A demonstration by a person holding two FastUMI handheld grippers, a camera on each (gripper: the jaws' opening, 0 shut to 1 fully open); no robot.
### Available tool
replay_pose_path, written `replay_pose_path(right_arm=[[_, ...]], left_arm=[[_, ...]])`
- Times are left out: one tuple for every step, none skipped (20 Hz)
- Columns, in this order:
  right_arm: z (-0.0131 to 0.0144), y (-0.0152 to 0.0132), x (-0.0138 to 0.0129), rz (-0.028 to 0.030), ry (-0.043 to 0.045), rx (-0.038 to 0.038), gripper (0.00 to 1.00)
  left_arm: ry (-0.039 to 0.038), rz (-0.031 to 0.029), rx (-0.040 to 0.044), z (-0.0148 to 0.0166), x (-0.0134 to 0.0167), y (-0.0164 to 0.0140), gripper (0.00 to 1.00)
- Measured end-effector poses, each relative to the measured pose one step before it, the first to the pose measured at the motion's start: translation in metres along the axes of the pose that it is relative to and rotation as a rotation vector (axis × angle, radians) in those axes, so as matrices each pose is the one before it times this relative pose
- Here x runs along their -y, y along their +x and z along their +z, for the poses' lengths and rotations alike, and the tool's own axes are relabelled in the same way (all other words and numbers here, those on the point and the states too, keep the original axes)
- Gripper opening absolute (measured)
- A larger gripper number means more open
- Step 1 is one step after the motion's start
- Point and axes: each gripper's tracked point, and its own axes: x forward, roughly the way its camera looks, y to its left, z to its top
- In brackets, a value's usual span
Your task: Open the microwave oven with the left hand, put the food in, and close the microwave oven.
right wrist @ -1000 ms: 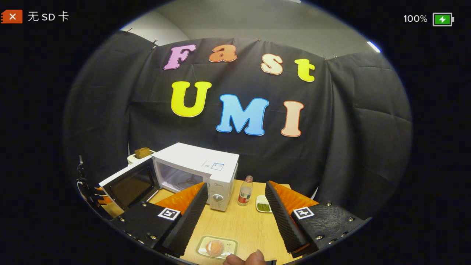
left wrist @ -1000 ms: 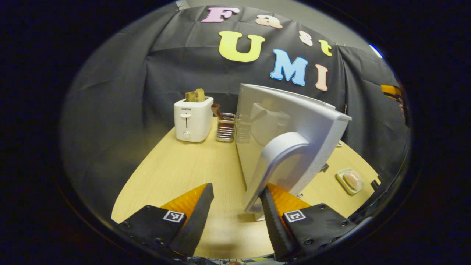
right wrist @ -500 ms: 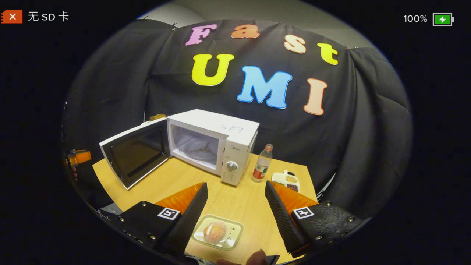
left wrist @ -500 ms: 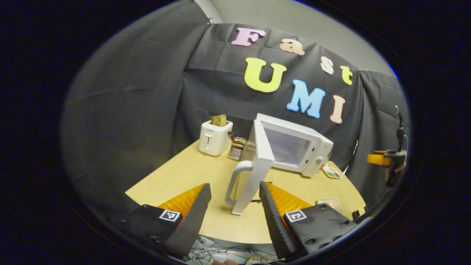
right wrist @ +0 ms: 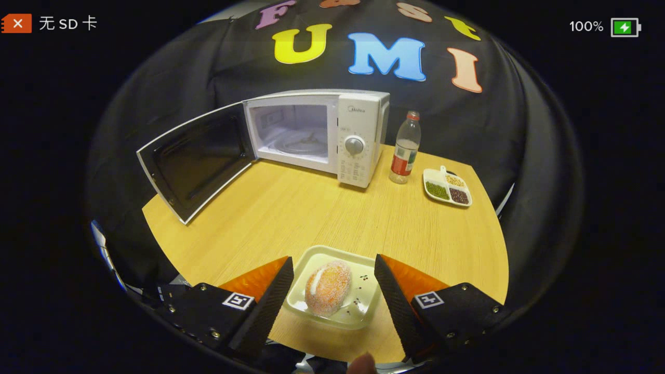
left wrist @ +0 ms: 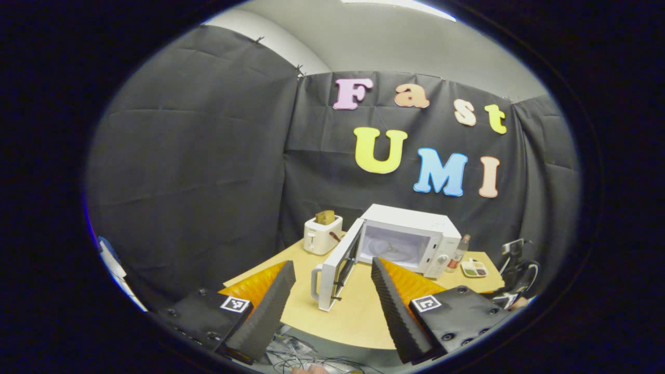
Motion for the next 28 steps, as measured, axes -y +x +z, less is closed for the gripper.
replay_pose_path(right_arm=[[-0.00693,0.00652,-0.00094,0.00326,0.01684,-0.01601,0.96],[-0.00758,0.00546,0.00049,-0.00339,0.01567,-0.01141,0.96],[-0.00533,0.00461,0.00145,-0.00458,0.00888,-0.01673,0.96],[-0.00525,0.00554,-0.00052,0.00033,0.01172,-0.01331,0.96],[-0.00518,0.00392,-0.00132,0.00606,0.01058,-0.01280,0.96],[-0.00614,0.00517,-0.00143,0.00140,0.00778,-0.01741,0.96],[-0.00401,0.00422,-0.00067,0.00327,0.01013,-0.01898,0.96],[-0.00614,0.00371,-0.00163,0.00575,0.01182,-0.01698,0.96],[-0.00729,0.00313,-0.00277,0.00411,0.00392,-0.01647,0.96],[-0.00538,0.00295,-0.00033,-0.00527,-0.00631,-0.01461,0.96],[-0.00394,0.00361,-0.00109,-0.00512,-0.00799,-0.01434,0.96],[-0.00292,0.00428,-0.00140,-0.00694,-0.00391,-0.00494,0.96],[-0.00143,0.00362,0.00081,-0.01646,-0.00386,-0.00401,0.96],[-0.00365,0.00339,0.00207,-0.02177,-0.00468,-0.01572,0.96],[-0.00433,0.00312,0.00042,-0.01671,0.00316,-0.01180,0.96],[0.00277,0.00015,-0.00013,-0.01929,0.00374,0.01120,0.96],[0.00066,0.00449,-0.00054,-0.01143,-0.00027,0.00079,0.96],[-0.00061,-0.00276,-0.00084,-0.01056,0.00762,-0.00270,0.96],[0.00022,0.00249,-0.00044,-0.00885,0.01403,-0.01111,0.97],[0.00042,-0.00133,-0.00095,-0.00777,0.01898,-0.01245,0.95],[0.00074,0.00237,-0.00266,-0.00499,0.00535,-0.01229,0.92],[0.00160,-0.00168,-0.00094,-0.00394,-0.00571,-0.00188,0.84],[0.00269,0.00102,-0.00371,0.00967,0.00604,-0.01341,0.77],[-0.00177,0.00087,-0.00060,-0.00841,0.01554,-0.00825,0.74],[-0.00012,-0.00136,0.00098,-0.01080,0.01333,-0.02912,0.69],[0.00291,-0.00398,0.00037,-0.00944,0.01967,0.00433,0.65],[0.00484,-0.00762,-0.00082,-0.00539,0.02141,0.01237,0.60],[0.00615,-0.00654,-0.00106,-0.00553,0.02152,0.02087,0.60]], left_arm=[[0.00794,0.00897,-0.00246,0.00136,0.00768,-0.00871,0.94],[0.00793,0.00223,-0.00453,0.00408,0.00991,-0.00892,0.94],[0.00744,0.00323,0.00072,0.00655,0.00766,-0.00934,0.94],[0.00846,0.00220,0.00103,0.00591,0.00791,-0.00605,0.94],[0.00910,0.00257,0.00912,0.00694,0.00642,-0.00425,0.94],[0.01052,0.00488,0.00899,0.00757,0.00461,-0.00386,0.94],[0.00405,0.00087,0.01079,0.00549,0.00463,-0.00300,0.94],[0.00065,-0.00755,-0.00181,0.00284,0.00598,-0.00338,0.94],[0.00277,-0.00909,-0.00068,-0.00110,0.00492,-0.00286,0.94],[0.00966,-0.00627,0.00084,-0.00044,0.00236,-0.00183,0.94],[0.01032,-0.00476,-0.00016,-0.00168,0.00014,-0.00023,0.94],[0.01037,-0.00927,-0.00320,-0.00375,0.00043,-0.00178,0.94],[0.01023,-0.01166,-0.00077,-0.00245,-0.00059,-0.00007,0.94],[0.00699,-0.01711,-0.00323,-0.00242,-0.00034,0.00170,0.94],[0.00424,-0.02158,-0.00268,-0.00383,-0.00055,0.00280,0.94],[-0.00034,-0.02483,0.00200,-0.00115,-0.00150,0.00381,0.94],[-0.00545,-0.02595,0.00953,0.00180,-0.00254,0.00348,0.94],[-0.01438,-0.02873,0.00631,0.00216,-0.00342,0.00497,0.94],[-0.02332,-0.03205,0.00872,0.00153,-0.00347,0.00354,0.95],[-0.02693,-0.03008,0.01198,0.00326,-0.00590,0.00359,0.95],[-0.02755,-0.02733,0.01525,0.00300,-0.00713,0.00460,0.95],[-0.02458,-0.02226,0.01705,0.00378,-0.01040,0.00365,0.95],[-0.02119,-0.01947,0.01440,0.00369,-0.01234,0.00206,0.95],[-0.01534,-0.01269,0.00783,0.00259,-0.01389,0.00087,0.95],[-0.00635,-0.00816,0.00992,0.00316,-0.01471,0.00074,0.94],[0.00234,-0.00135,0.01549,0.00613,-0.01479,-0.00014,0.94],[0.00337,-0.00232,0.01440,0.00666,-0.01327,0.00080,0.94],[-0.00054,-0.01030,0.01250,0.00568,-0.00906,-0.00031,0.94]])
